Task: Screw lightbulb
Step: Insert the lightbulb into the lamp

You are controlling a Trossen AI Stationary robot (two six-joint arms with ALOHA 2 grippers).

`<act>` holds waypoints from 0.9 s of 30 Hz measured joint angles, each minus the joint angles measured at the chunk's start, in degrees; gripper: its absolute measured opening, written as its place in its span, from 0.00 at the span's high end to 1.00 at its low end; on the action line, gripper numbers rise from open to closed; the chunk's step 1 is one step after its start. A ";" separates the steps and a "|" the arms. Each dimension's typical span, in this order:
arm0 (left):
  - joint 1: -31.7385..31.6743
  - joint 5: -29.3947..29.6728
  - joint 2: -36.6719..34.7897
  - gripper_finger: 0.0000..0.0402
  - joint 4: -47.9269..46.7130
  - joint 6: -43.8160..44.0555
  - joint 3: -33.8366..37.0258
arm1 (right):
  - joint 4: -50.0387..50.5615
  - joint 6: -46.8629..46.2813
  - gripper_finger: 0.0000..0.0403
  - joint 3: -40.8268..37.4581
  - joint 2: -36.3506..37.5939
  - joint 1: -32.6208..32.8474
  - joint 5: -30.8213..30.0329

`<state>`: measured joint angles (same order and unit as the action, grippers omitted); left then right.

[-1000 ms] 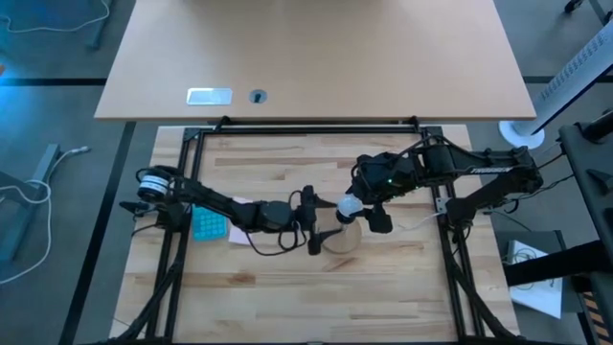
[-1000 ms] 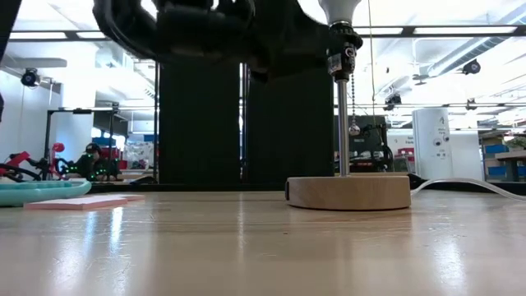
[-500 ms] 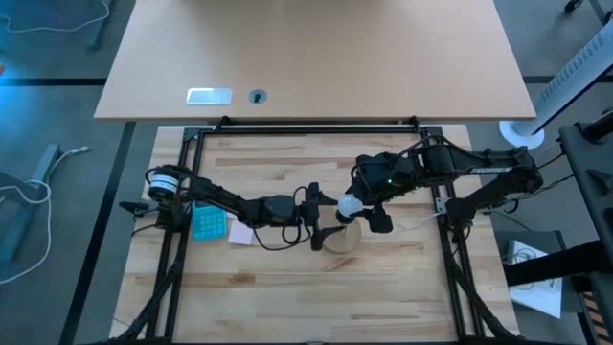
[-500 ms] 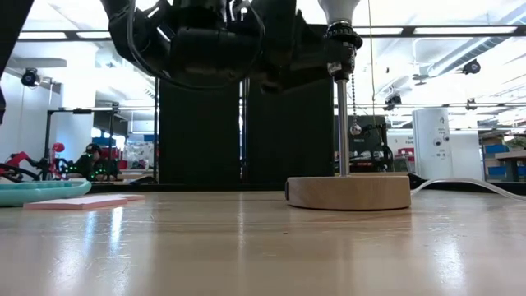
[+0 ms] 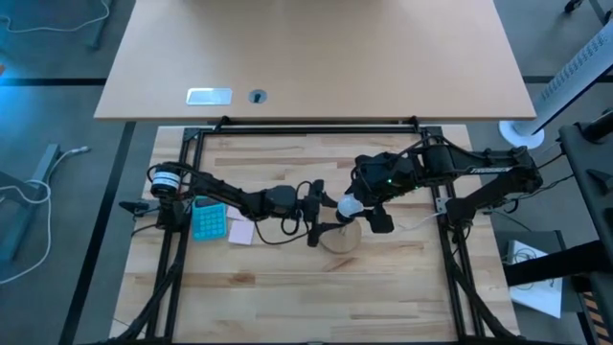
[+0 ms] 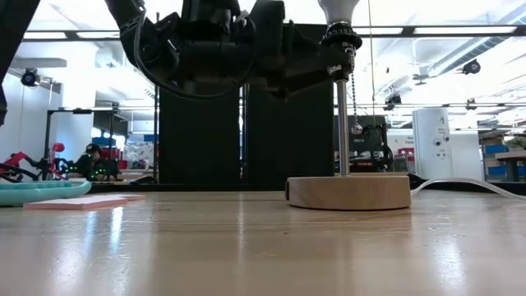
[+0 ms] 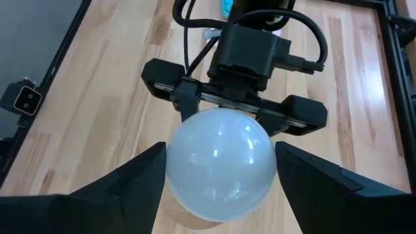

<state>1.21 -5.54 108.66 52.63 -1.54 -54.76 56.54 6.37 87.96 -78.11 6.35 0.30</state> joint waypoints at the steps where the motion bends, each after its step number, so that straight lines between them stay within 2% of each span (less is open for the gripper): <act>1: 0.00 0.01 0.00 0.46 0.00 0.06 -0.35 | 0.00 0.05 0.32 0.00 0.00 0.00 0.00; 6: -0.54 -0.55 0.00 0.49 -1.57 0.12 -1.76 | -0.11 0.07 0.34 0.00 0.00 0.00 -0.08; 19: -1.05 1.70 0.00 0.30 -2.32 -0.29 -1.94 | -0.24 0.03 0.32 0.00 0.00 -0.04 -0.35; 27: -0.87 1.86 0.00 0.29 -5.26 -0.52 -3.45 | -0.07 1.27 0.33 0.00 0.00 -0.02 -0.20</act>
<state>0.34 -3.68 108.66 47.37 -2.07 -58.22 56.47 7.64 87.96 -78.11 6.33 0.10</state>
